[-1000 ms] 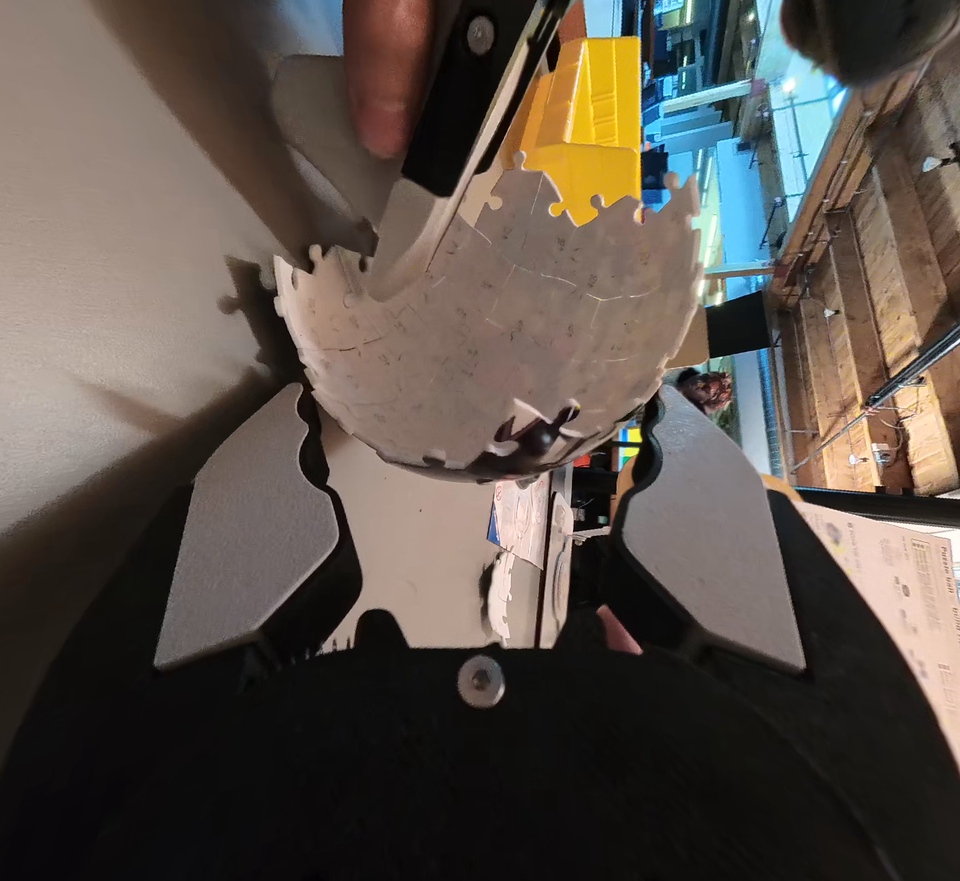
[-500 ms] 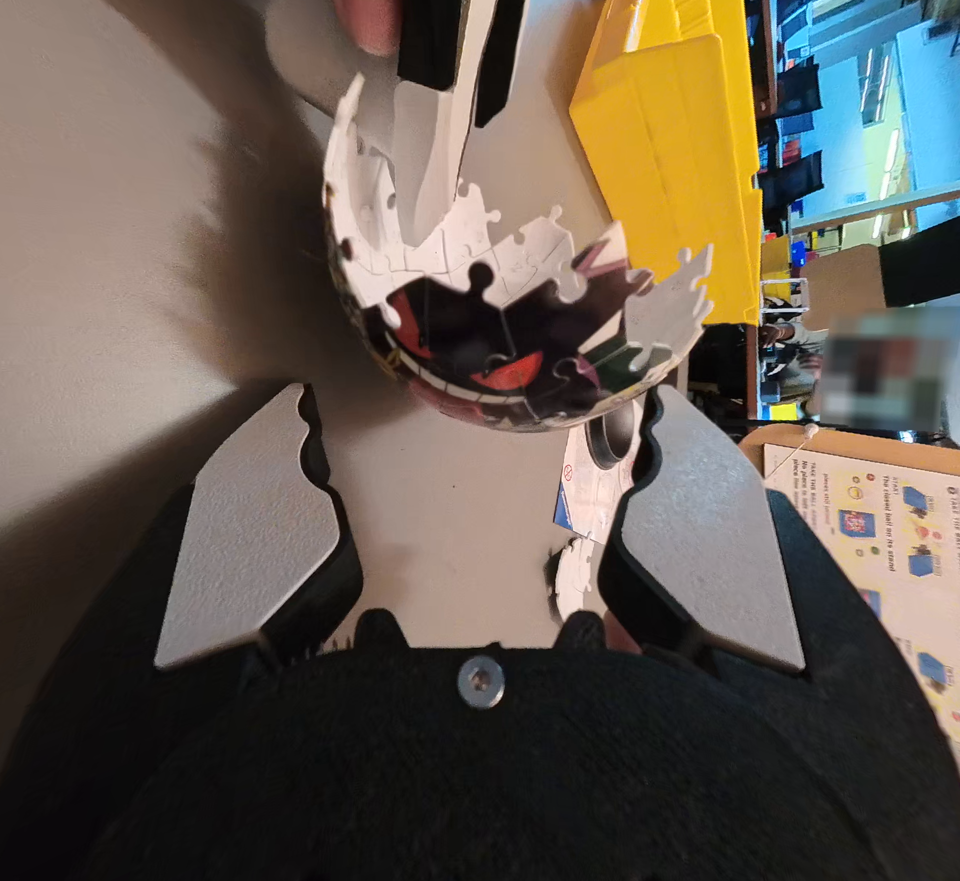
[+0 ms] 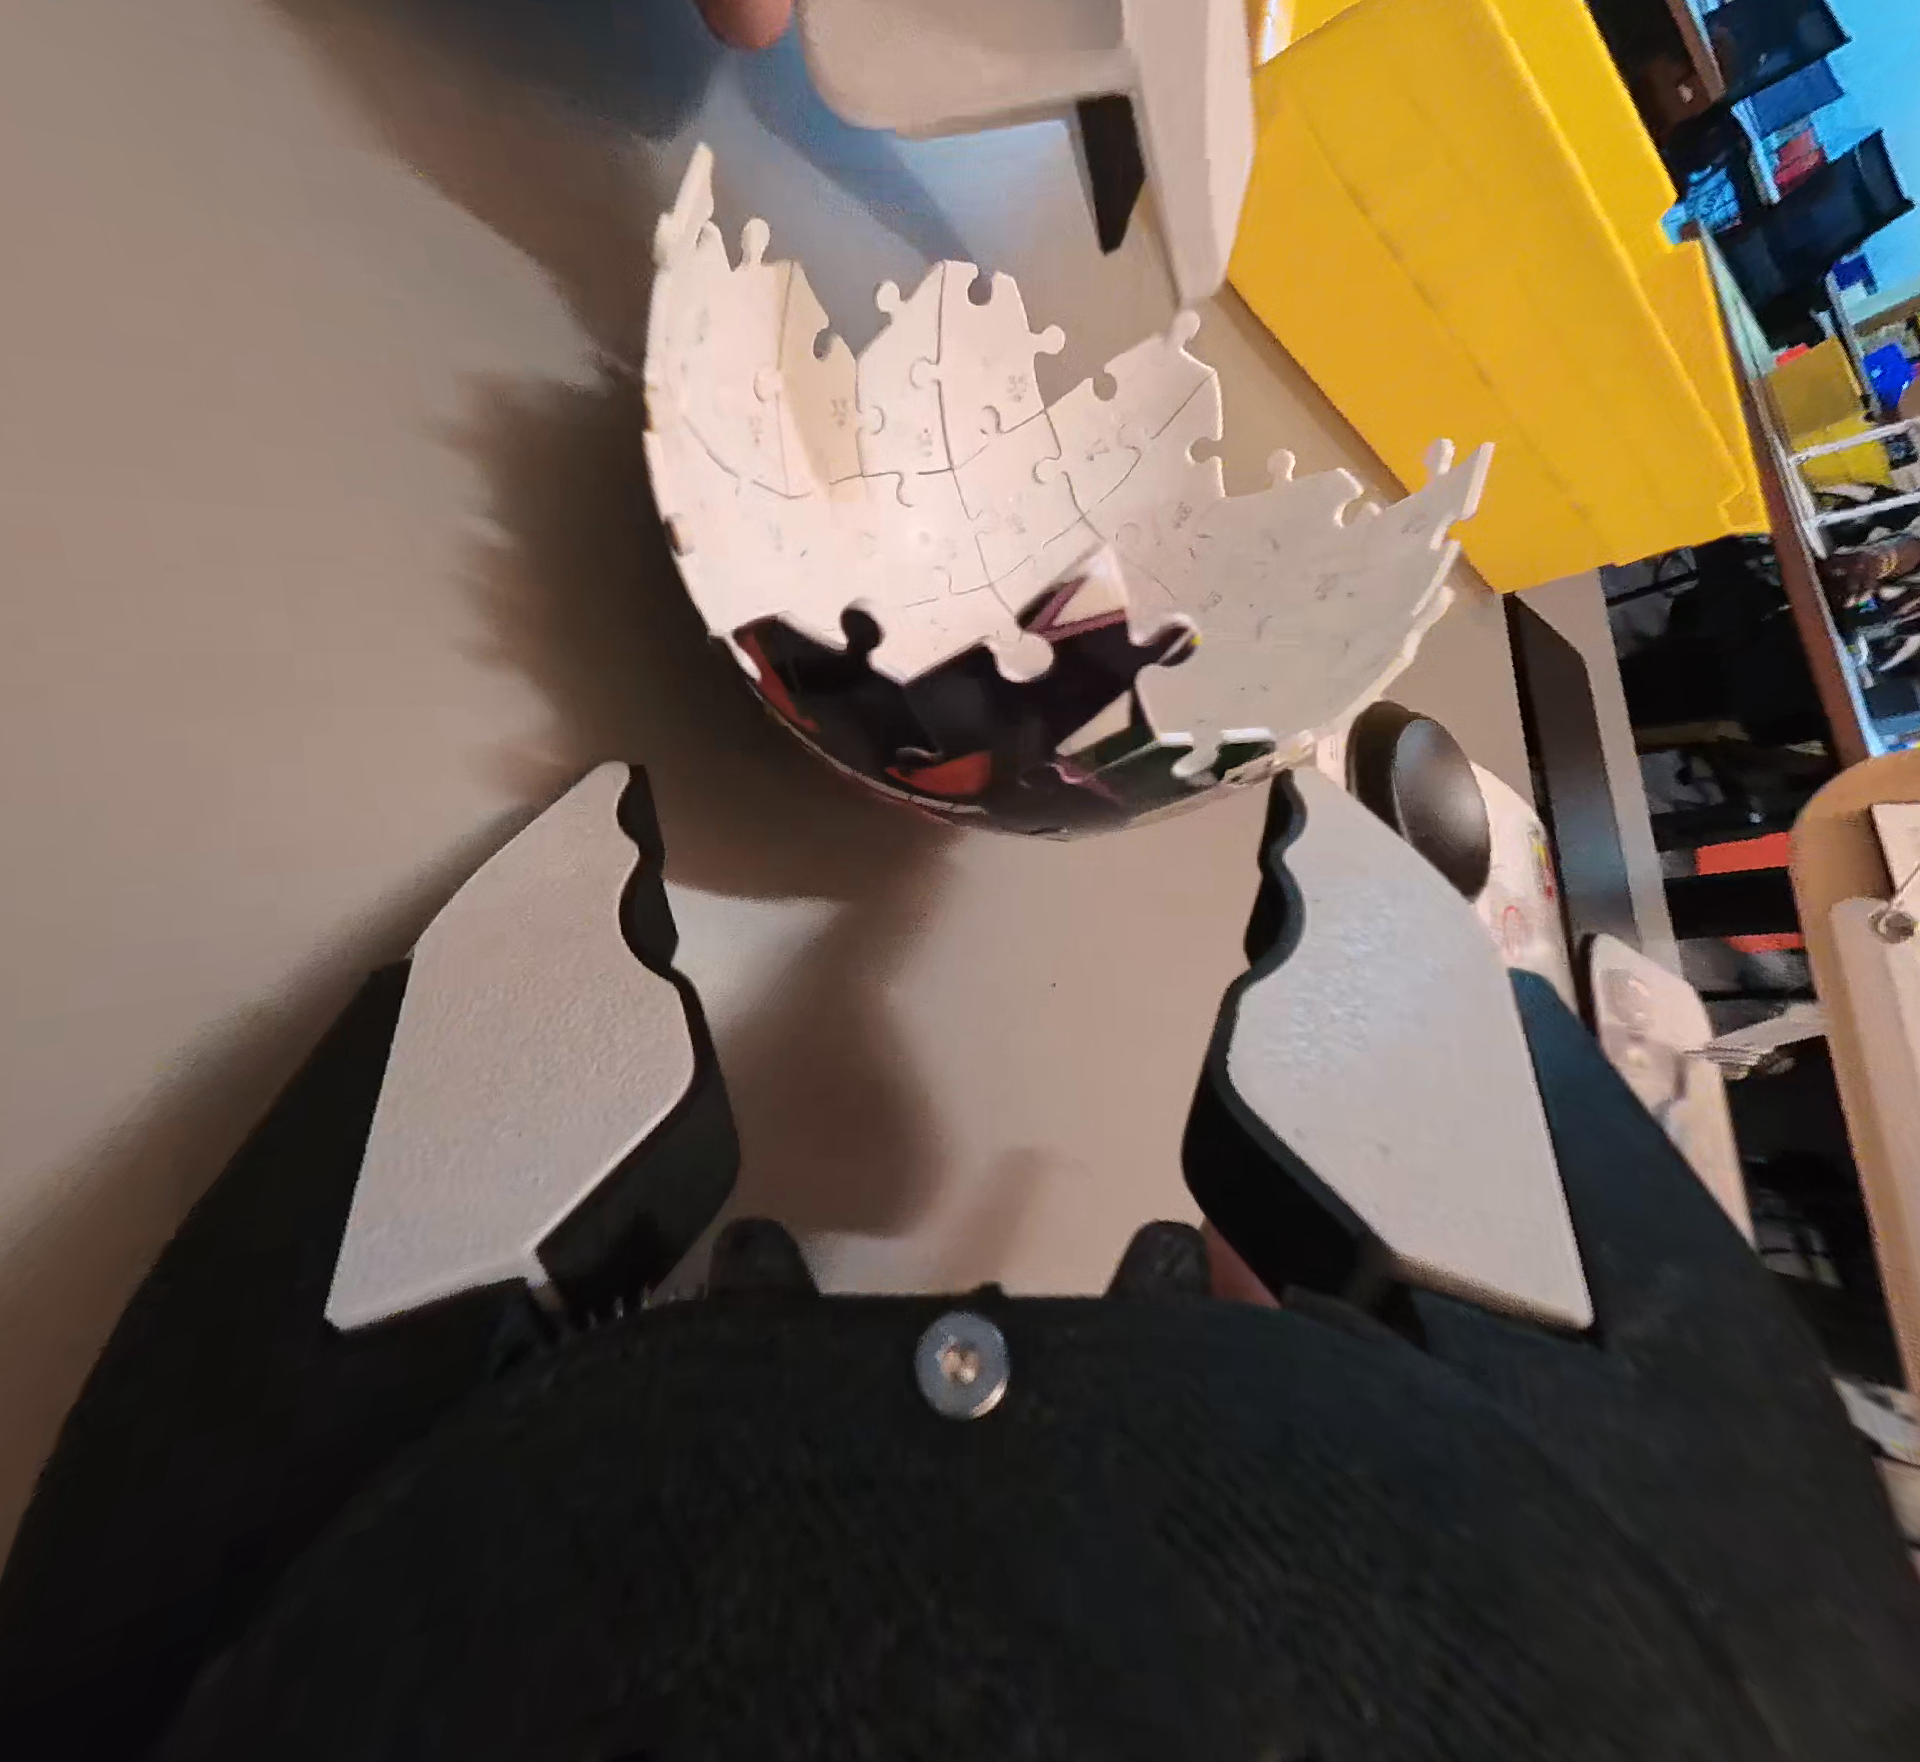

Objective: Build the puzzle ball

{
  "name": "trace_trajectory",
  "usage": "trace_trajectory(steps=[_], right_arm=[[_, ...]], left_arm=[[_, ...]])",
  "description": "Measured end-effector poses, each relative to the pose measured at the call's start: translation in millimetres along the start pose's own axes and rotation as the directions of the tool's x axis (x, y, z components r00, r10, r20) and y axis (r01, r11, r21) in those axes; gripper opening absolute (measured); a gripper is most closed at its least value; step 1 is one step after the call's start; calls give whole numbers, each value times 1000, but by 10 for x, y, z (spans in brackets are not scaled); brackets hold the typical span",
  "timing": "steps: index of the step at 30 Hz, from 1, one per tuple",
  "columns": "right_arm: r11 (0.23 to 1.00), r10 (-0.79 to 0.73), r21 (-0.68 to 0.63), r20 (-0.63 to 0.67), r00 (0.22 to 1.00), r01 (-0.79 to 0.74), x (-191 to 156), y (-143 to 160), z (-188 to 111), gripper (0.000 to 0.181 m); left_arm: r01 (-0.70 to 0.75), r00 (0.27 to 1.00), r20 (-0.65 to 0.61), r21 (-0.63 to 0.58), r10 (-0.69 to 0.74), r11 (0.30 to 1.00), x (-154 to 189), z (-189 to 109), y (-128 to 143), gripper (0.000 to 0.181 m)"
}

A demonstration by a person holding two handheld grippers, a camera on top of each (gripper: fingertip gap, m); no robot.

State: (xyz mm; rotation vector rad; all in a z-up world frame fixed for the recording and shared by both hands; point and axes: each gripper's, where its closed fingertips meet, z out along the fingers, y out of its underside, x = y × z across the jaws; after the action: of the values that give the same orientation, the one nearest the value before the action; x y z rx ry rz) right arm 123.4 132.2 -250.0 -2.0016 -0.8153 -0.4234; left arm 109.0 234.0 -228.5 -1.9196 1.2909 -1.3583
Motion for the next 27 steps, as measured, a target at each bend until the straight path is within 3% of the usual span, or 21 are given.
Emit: trace_trajectory(steps=[5, 10, 16, 27], right_arm=[[993, 112, 50, -25, 993, -111, -28, -65, -48, 108], [990, 140, 21, -37, 989, -139, -128, -57, -102, 107], [982, 188, -11, -89, 978, -190, -189, -7, -204, 106], [966, 242, -45, -170, 955, -253, -297, 124, -629, 102]], left_arm=[[143, 983, -128, 114, -128, 983, -32, -176, -143, 96], [134, 983, -145, 126, -115, 983, -100, -249, -111, 95], [15, 983, -183, 33, -9, 999, 39, -213, 29, 95], [-95, 935, -350, -101, 54, 990, 446, -172, 328, 96]])
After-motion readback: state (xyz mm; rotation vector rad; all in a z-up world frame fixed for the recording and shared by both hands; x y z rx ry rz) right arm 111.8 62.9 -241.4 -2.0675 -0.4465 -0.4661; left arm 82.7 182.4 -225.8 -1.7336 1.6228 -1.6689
